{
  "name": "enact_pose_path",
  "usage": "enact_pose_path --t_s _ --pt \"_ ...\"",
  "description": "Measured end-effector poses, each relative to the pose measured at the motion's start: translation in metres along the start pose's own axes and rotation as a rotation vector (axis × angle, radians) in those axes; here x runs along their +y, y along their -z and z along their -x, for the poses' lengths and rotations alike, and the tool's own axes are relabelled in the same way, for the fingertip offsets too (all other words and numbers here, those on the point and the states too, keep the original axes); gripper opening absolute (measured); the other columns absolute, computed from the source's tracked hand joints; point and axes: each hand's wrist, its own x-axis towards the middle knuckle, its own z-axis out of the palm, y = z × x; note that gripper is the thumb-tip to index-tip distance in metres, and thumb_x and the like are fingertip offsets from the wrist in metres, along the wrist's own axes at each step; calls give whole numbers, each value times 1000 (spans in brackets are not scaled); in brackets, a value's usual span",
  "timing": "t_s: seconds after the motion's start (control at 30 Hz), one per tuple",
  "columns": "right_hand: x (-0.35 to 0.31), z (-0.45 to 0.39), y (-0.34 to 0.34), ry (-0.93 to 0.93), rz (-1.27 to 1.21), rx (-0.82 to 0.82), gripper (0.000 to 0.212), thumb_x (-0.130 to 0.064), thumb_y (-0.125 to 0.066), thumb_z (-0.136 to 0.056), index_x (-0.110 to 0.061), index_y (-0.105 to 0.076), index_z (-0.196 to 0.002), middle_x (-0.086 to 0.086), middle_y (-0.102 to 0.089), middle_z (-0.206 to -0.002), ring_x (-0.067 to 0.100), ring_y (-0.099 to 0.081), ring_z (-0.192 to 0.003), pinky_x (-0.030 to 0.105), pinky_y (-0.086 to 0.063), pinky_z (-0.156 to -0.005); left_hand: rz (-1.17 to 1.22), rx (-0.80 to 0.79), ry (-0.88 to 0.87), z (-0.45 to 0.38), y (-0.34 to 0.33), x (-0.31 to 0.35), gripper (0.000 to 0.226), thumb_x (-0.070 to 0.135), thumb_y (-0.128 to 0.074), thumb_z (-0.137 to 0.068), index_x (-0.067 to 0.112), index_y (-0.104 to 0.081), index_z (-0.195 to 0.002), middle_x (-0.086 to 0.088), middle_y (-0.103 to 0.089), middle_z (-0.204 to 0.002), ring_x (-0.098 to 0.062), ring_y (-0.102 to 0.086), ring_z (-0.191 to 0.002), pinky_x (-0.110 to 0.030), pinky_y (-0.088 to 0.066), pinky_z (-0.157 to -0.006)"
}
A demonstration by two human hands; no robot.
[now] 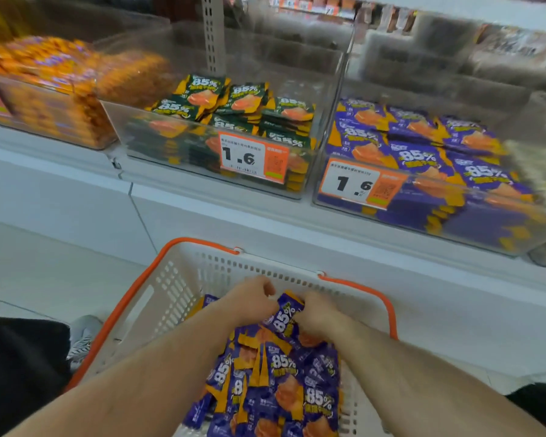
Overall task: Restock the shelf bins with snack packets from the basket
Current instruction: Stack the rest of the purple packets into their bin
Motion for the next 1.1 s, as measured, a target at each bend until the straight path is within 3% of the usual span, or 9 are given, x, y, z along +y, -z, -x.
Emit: enact_pose_path --t_s 0.13,0.33,0.4,0.5,0.63,0.8,0.87,0.93,1.1 --pt "-33 32 53 183 -77 69 19 -7 -51 -87 -25 -56 -83 7 -64 -80 26 -61 -72 28 -42 -54 42 144 -39 11 17 18 50 27 -68 -85 14 -48 -128 -6 -56 -120 -19 -57 -98 -33 -52 -82" --pt "-57 85 116 309 -298 208 12 -11 -58 -88 -15 -52 -78 6 -55 -69 19 -55 -61 38 -45 -56 221 179 -194 38 55 54 24 25 -71 -83 5 -58 -79 -5 -54 -67 -16 -53 -61 -28 -41 -60" --pt "-59 99 131 355 -427 222 4 -12 -60 -87 -14 -58 -87 11 -62 -76 20 -59 -62 43 -51 -58 329 191 -257 51 68 67 20 19 -72 -84 3 -60 -80 -6 -57 -66 -16 -55 -61 -27 -44 -58" --pt "-59 119 153 398 -591 310 29 -7 -67 -84 -29 -49 -93 10 -64 -95 25 -61 -71 35 -47 -60 482 253 -334 73 86 89 8 13 -73 -86 8 -66 -86 -4 -70 -70 -12 -65 -60 -21 -48 -50" --pt "-65 143 182 506 -684 487 36 5 -70 -81 -22 -47 -86 6 -55 -76 13 -47 -60 29 -41 -53 691 343 -407 87 105 124 14 9 -75 -82 7 -65 -93 0 -72 -67 -9 -65 -54 -19 -47 -43" --pt "-70 157 214 496 -751 676 27 5 -65 -87 -22 -62 -84 7 -67 -80 8 -64 -57 26 -54 -55 815 495 -512 73 116 164 23 15 -75 -83 15 -62 -102 -3 -74 -86 -15 -72 -73 -28 -55 -57" --pt "-64 157 235 445 -888 766 22 5 -63 -89 -17 -63 -88 10 -66 -75 12 -65 -49 26 -54 -47 722 619 -556 61 115 175 18 23 -70 -88 21 -59 -102 5 -71 -93 -15 -69 -87 -36 -56 -73" --pt "-52 155 262 363 -976 906 17 3 -64 -89 -13 -63 -93 13 -65 -85 12 -66 -49 25 -54 -46 319 863 -666 48 110 179 16 28 -64 -89 25 -60 -104 11 -66 -101 -12 -60 -99 -36 -48 -87" --pt "-7 121 301 142 -794 1029 18 -11 -73 -79 -25 -63 -83 10 -66 -105 30 -69 -87 45 -59 -78 -435 969 -867 15 79 175 53 33 -62 -69 24 -62 -122 5 -60 -129 -19 -39 -129 -45 -26 -103"
